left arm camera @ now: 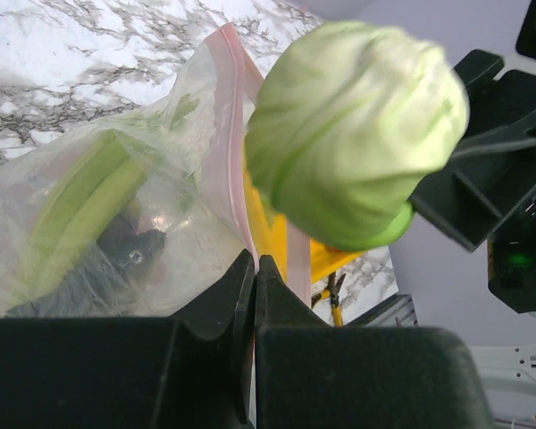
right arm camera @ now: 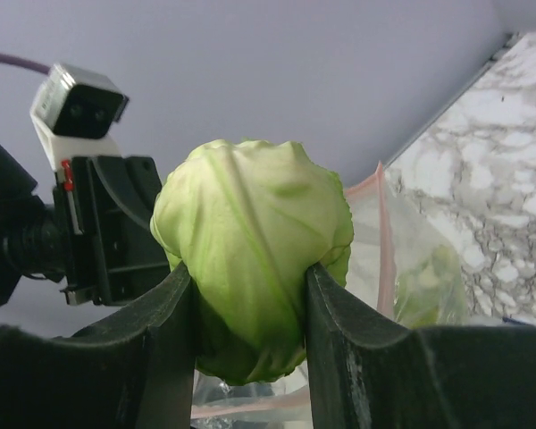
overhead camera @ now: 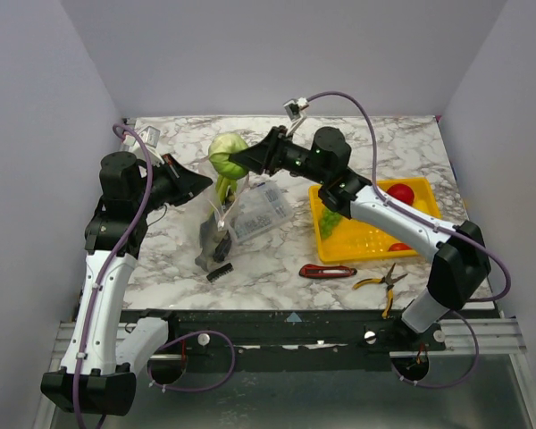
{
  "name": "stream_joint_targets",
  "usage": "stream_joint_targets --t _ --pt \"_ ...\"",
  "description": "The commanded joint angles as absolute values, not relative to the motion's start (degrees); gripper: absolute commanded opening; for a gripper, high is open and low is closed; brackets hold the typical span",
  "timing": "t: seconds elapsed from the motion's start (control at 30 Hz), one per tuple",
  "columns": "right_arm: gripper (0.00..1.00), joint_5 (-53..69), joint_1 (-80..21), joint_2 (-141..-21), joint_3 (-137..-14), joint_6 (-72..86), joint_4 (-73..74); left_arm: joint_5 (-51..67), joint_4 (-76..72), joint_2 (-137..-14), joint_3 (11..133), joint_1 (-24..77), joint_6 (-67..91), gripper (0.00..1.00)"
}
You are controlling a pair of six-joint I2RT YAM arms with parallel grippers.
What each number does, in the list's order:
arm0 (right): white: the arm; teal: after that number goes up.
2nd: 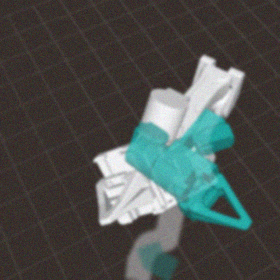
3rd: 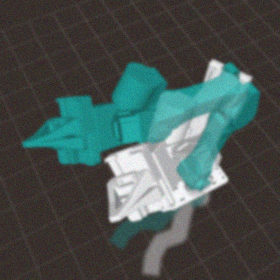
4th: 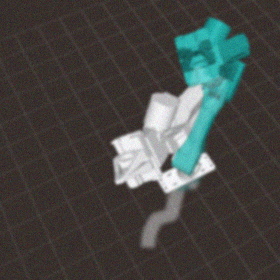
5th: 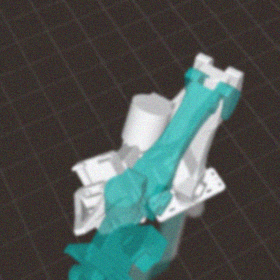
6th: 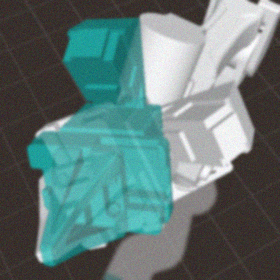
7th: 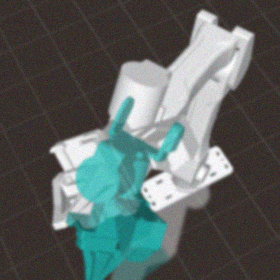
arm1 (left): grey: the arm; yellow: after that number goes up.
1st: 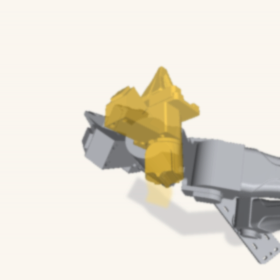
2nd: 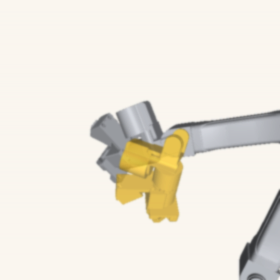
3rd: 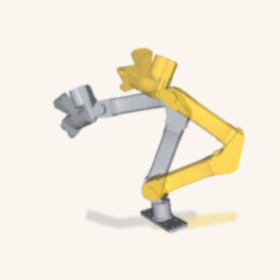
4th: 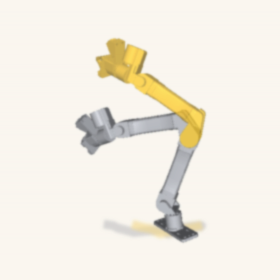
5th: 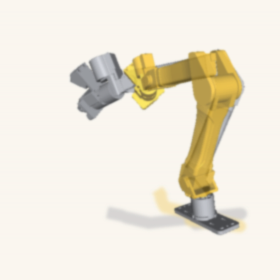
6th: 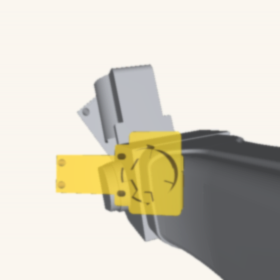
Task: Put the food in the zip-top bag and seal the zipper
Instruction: Place the fake vegetable in the zipper food storage bag.
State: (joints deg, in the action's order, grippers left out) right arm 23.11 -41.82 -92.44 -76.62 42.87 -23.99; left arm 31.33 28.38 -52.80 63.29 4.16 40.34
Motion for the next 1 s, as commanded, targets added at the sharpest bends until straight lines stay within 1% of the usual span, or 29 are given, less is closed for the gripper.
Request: stream_joint_targets --t 0.0,0.17,0.27,0.43,0.6,0.67,0.8,0.97 --pt "0.02 22.2 -45.0 -93.0 -79.1 38.9 -16.4 31.8 26.5 -52.6 64.0 4.4 40.1 0.0" --pt "0.03 15.8 -48.0 -94.4 -82.5 32.3 -3.4 32.0 26.1 -52.8 64.3 4.3 40.5 0.0" --pt "0.06 12.3 -48.8 -94.9 -83.6 29.3 1.9 31.9 26.4 -52.6 64.5 4.3 40.6 0.0" --pt "0.1 9.3 -48.8 -97.4 -87.8 25.8 7.7 31.9 27.0 -51.9 64.8 4.3 40.6 0.0" --pt "0.13 6.2 -48.8 -98.2 -89.5 24.9 9.9 31.6 28.2 -51.4 65.7 4.3 40.3 0.0" --pt "0.14 6.8 -48.8 -98.3 -90.1 24.9 10.3 31.4 28.3 -51.2 65.9 4.3 40.2 0.0" --pt "0.2 10.9 -49.4 -100.5 -94.0 24.5 11.2 31.8 27.6 -51.5 65.5 4.3 40.8 0.0" --pt "0.37 11.1 -52.2 -103.5 -98.7 23.3 14.1 32.1 27.6 -51.5 66.2 4.3 40.9 0.0"
